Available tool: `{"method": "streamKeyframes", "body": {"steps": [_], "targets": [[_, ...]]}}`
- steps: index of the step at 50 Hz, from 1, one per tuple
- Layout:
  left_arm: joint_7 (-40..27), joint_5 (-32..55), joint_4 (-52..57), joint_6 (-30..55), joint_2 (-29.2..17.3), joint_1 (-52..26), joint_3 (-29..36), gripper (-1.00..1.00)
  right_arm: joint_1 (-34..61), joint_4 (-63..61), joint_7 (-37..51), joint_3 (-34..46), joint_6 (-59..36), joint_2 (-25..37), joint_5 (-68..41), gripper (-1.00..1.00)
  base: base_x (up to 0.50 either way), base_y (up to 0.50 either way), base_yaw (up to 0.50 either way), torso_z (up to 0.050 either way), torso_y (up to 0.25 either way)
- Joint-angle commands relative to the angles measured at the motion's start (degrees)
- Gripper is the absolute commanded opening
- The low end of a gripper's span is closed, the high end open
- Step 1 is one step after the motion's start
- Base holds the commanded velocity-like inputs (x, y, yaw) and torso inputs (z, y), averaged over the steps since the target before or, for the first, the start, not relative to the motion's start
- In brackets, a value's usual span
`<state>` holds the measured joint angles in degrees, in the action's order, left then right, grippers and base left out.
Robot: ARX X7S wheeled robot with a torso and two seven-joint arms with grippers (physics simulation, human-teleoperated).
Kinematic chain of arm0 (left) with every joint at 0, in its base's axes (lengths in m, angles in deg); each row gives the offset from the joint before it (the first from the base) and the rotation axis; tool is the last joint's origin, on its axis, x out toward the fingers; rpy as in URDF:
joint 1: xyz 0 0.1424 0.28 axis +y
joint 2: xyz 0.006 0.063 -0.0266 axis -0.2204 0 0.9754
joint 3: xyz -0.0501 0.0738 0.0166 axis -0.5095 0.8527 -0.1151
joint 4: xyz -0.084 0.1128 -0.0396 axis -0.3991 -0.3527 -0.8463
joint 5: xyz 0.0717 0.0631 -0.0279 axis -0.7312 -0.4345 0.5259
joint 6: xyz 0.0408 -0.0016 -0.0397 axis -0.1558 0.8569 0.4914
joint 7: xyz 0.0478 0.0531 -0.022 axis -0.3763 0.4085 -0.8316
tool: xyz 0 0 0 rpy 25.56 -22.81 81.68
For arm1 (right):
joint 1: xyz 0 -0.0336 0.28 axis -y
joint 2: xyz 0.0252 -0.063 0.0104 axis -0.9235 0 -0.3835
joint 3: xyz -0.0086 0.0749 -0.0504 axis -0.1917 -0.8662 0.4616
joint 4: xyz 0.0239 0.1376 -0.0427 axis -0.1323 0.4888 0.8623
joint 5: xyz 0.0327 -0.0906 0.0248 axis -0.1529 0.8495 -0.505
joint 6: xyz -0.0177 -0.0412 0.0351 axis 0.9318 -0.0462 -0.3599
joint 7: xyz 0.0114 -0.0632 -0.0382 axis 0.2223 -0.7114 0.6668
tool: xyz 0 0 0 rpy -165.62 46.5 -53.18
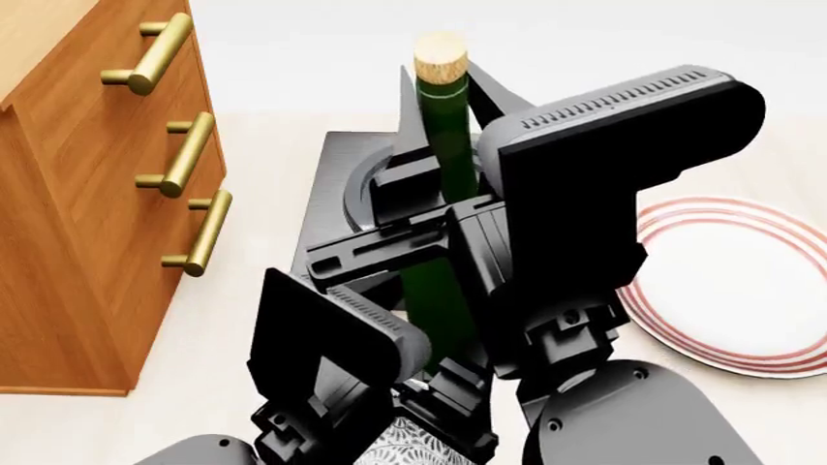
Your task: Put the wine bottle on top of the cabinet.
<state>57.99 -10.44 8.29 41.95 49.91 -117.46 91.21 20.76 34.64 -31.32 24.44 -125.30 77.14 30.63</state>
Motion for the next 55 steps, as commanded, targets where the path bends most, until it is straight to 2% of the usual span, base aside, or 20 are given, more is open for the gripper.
{"method": "streamKeyframes", "body": {"steps": [1, 3, 4, 17, 21, 24, 34, 40, 45, 48, 52, 55], "targets": [[-0.6, 0.8, -0.8, -0.8, -0.2, 0.0, 0.4, -1.00, 0.0, -0.1, 0.1, -1.0, -0.1, -0.3, 0.3, -1.00, 0.00, 0.00, 0.00, 0.000, 0.000], [-0.6, 0.8, -0.8, -0.8, -0.3, 0.0, 0.4, -1.00, 0.0, -0.1, 0.2, -0.8, 0.0, -0.2, 0.3, -1.00, 0.00, 0.00, 0.00, 0.000, 0.000], [-0.7, 0.8, -0.7, -0.7, -0.3, -0.1, 0.5, -1.00, -0.4, 0.0, -0.1, -1.1, 0.2, -0.4, -0.2, 1.00, 0.00, 0.00, 0.00, 0.000, 0.000], [-1.0, 0.8, -1.4, -0.3, -0.1, -1.2, 0.8, -1.00, -0.9, -3.6, 1.7, -2.5, -1.6, -0.5, -2.6, 1.00, 0.00, 0.00, 0.00, 0.001, 0.001], [-0.8, 0.8, -2.8, -0.7, -0.1, -1.4, 0.6, -1.00, -4.0, -6.0, 2.7, -3.2, -0.7, -0.4, -2.7, 1.00, 0.00, 0.00, 0.00, 0.000, 0.000], [-0.9, 1.0, -3.7, -0.9, -0.3, -1.6, 0.0, -1.00, -7.8, -10.6, 4.6, -6.7, 0.0, -0.9, -5.0, 1.00, 0.00, 0.00, 0.00, 0.000, 0.000], [-1.7, 1.4, -3.3, -1.2, -2.3, -1.4, -1.3, -1.00, -13.9, -22.1, 10.2, -9.8, -1.5, 2.9, -4.2, 1.00, 0.00, 0.00, 0.00, 0.000, 0.001], [-2.8, 1.3, -3.0, -0.8, -4.9, -2.4, -3.0, -1.00, -22.7, -24.2, 10.8, -13.1, 4.3, 3.6, -3.7, 1.00, 0.00, 0.00, 0.00, 0.000, 0.000], [-3.9, 1.7, -1.8, 0.3, -6.6, -3.2, -4.0, -1.00, -27.9, -23.7, 10.6, -12.3, 9.2, 4.3, -0.9, 1.00, 0.00, 0.00, 0.00, 0.002, 0.002], [-6.0, 2.8, 1.0, 3.1, -9.2, -6.3, -6.3, -1.00, -35.7, -20.5, 8.8, -10.4, 16.9, 3.8, 5.2, 1.00, 0.00, 0.00, 0.00, 0.000, 0.000], [-7.3, 3.2, 1.1, 5.2, -10.0, -10.4, -7.9, -1.00, -40.6, -16.1, 7.1, -9.3, 23.5, 3.0, 8.7, 1.00, 0.00, 0.00, 0.00, 0.000, 0.000], [-8.9, 3.5, 0.7, 6.5, -10.2, -12.9, -9.4, -1.00, -41.1, -15.6, 7.1, -8.9, 24.1, 3.0, 9.0, 1.00, 0.00, 0.00, 0.00, 0.000, 0.000]]}}
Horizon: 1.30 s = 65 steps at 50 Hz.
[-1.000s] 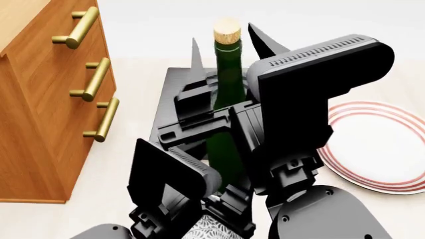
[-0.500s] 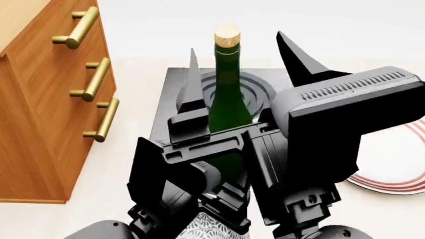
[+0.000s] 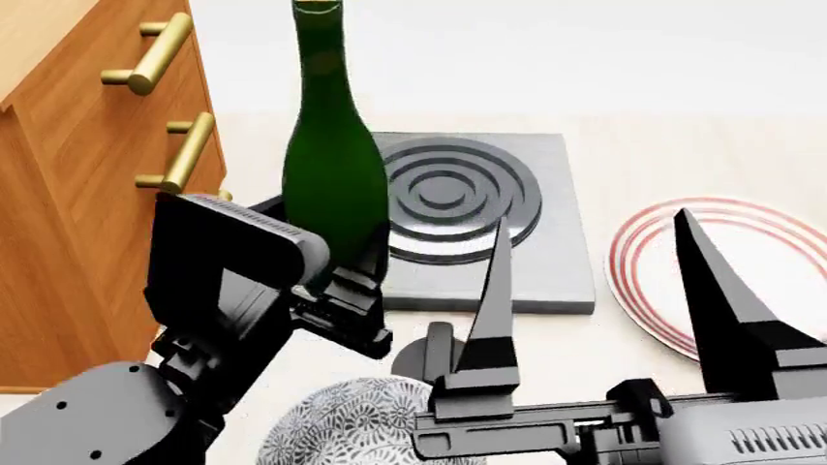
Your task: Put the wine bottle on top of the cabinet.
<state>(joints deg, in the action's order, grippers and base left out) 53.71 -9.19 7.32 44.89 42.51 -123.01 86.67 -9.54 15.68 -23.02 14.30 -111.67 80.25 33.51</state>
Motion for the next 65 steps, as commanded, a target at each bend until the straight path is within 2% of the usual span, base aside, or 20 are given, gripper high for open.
{"method": "streamKeyframes", "body": {"steps": [1, 11, 20, 31, 52, 65], "targets": [[-5.0, 2.3, 1.4, 3.8, -2.8, -8.0, -5.3, -1.00, -11.0, 3.4, -1.1, 1.2, 10.4, 0.0, 6.2, 1.00, 0.00, 0.00, 0.00, 0.000, 0.000], [-8.0, 4.1, -2.1, 9.7, -3.0, -19.2, -9.3, -1.00, -13.4, 4.4, -1.3, 1.4, 12.6, 0.2, 7.0, 1.00, 0.00, 0.00, 0.00, 0.000, 0.001], [-6.7, 2.4, -7.7, 13.2, -3.8, -29.3, -9.0, -1.00, -13.0, 4.9, -1.4, 3.3, 12.7, 0.4, 7.9, 1.00, 0.00, 0.00, 0.00, 0.001, 0.001], [-4.4, -0.8, -16.3, 20.2, -8.5, -42.0, -7.5, -1.00, -13.0, 5.5, -1.4, 3.6, 13.2, 0.4, 7.3, 1.00, 0.00, 0.00, 0.00, 0.000, 0.001], [-8.6, 0.8, -16.2, 28.0, -15.9, -42.8, -11.1, -1.00, -12.7, 6.3, -0.9, 4.3, 13.8, 0.7, 7.3, 1.00, 0.00, 0.00, 0.00, 0.000, 0.001], [-8.7, 1.7, -19.9, 29.6, -18.1, -41.4, -12.6, -1.00, -12.6, 7.2, -0.7, 4.9, 14.2, 0.9, 7.7, 1.00, 0.00, 0.00, 0.00, 0.000, 0.001]]}}
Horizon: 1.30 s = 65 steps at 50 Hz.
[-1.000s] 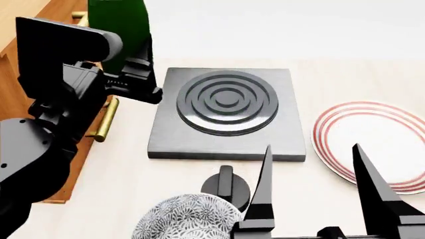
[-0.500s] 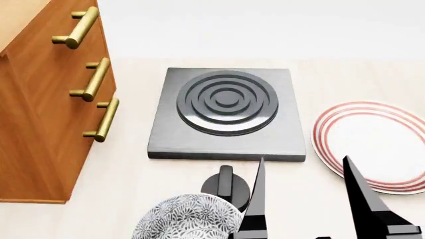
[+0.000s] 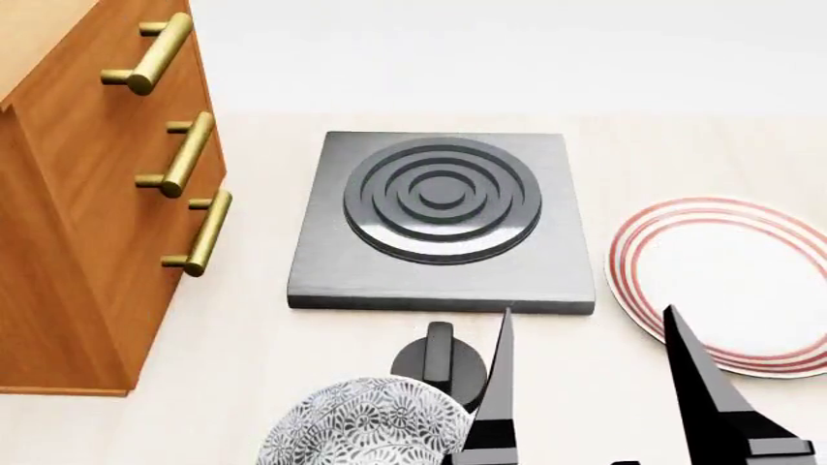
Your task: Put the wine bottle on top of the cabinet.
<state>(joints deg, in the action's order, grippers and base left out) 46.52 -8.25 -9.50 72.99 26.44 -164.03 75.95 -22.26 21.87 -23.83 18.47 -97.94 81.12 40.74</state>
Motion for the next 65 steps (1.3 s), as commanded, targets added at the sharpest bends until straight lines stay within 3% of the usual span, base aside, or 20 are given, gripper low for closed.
{"method": "streamKeyframes", "body": {"steps": [1, 16, 20, 30, 49, 65], "targets": [[-1.3, 0.4, -3.6, 1.4, -2.1, -0.7, -1.6, -1.00, 0.2, 1.0, 0.1, 0.9, 0.4, 0.1, 0.5, 1.00, 0.00, 0.00, 0.00, 0.010, 0.000], [1.7, 3.6, -9.3, -4.0, -0.2, 0.8, -6.9, -1.00, 0.4, 1.4, 0.2, 1.9, 0.6, 0.2, 0.9, 1.00, 0.00, 0.00, 0.00, 0.000, 0.001], [1.2, 7.4, -10.6, -6.5, 0.8, 3.1, -12.1, -1.00, 0.4, 1.8, 0.1, 2.2, 0.9, 0.3, 1.1, 1.00, 0.00, 0.00, 0.00, 0.000, 0.000], [0.5, 10.3, -8.7, -6.7, 0.9, 5.1, -15.0, -1.00, 0.4, 1.9, 0.4, 2.6, 1.0, 0.4, 1.1, 1.00, 0.00, 0.00, 0.00, 0.000, 0.001], [0.2, 10.0, -8.8, -6.0, 0.7, 7.6, -14.0, -1.00, 0.6, 2.4, 0.6, 3.2, 1.4, 0.7, 0.9, 1.00, 0.00, 0.00, 0.00, 0.001, 0.001], [2.5, 6.1, -10.7, -6.1, 1.6, 7.9, -8.3, -1.00, 0.6, 2.5, 0.9, 3.4, 1.7, 0.9, 0.7, 1.00, 0.00, 0.00, 0.00, 0.000, 0.001]]}}
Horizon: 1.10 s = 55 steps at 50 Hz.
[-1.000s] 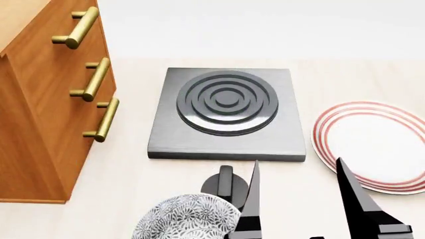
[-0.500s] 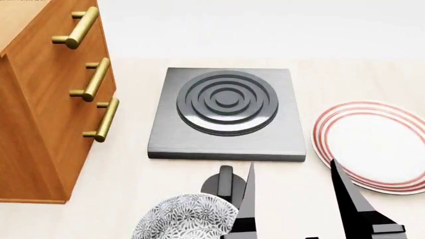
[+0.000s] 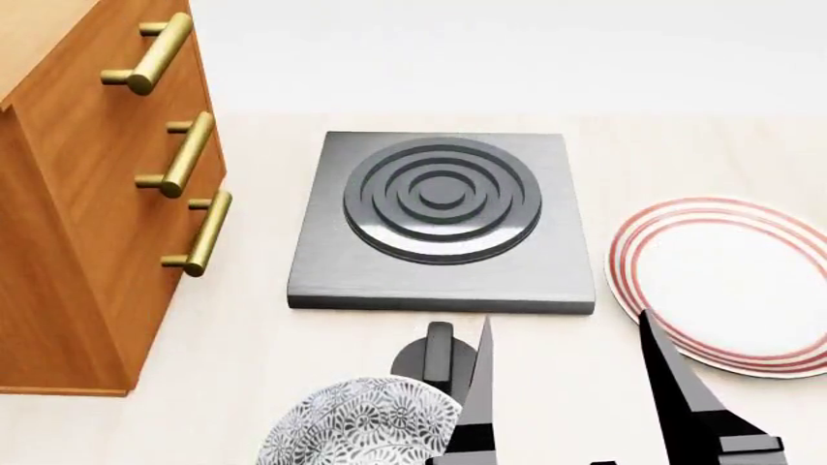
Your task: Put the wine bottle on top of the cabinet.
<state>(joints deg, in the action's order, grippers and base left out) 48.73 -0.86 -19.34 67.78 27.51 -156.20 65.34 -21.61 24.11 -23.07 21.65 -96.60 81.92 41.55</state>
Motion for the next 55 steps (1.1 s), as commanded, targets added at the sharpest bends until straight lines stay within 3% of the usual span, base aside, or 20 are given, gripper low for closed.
{"method": "streamKeyframes", "body": {"steps": [1, 43, 44, 55], "targets": [[0.0, -1.3, -0.8, -1.2, 0.7, 0.4, 2.1, -1.00, 0.0, 0.2, 0.2, 0.3, 0.2, 0.1, 0.0, 1.00, 0.00, 0.00, 0.00, 0.000, 0.010], [-0.8, -0.5, 0.2, -1.3, 0.0, 3.3, 1.5, -1.00, 0.4, 0.5, 0.8, 1.2, 0.5, 0.8, -0.2, 1.00, 0.00, 0.00, 0.00, 0.000, 0.000], [-0.3, 0.8, -0.2, -0.6, 0.3, 3.3, 0.8, 1.00, 0.4, 0.4, 0.8, 1.2, 0.5, 0.9, -0.2, 1.00, 0.00, 0.00, 0.00, 0.000, 0.000], [-1.0, 0.3, -0.1, -1.3, 0.1, 3.2, 0.6, 1.00, 0.4, 0.4, 1.0, 1.3, 0.5, 1.0, -0.4, 1.00, 0.00, 0.00, 0.00, 0.000, 0.000]]}}
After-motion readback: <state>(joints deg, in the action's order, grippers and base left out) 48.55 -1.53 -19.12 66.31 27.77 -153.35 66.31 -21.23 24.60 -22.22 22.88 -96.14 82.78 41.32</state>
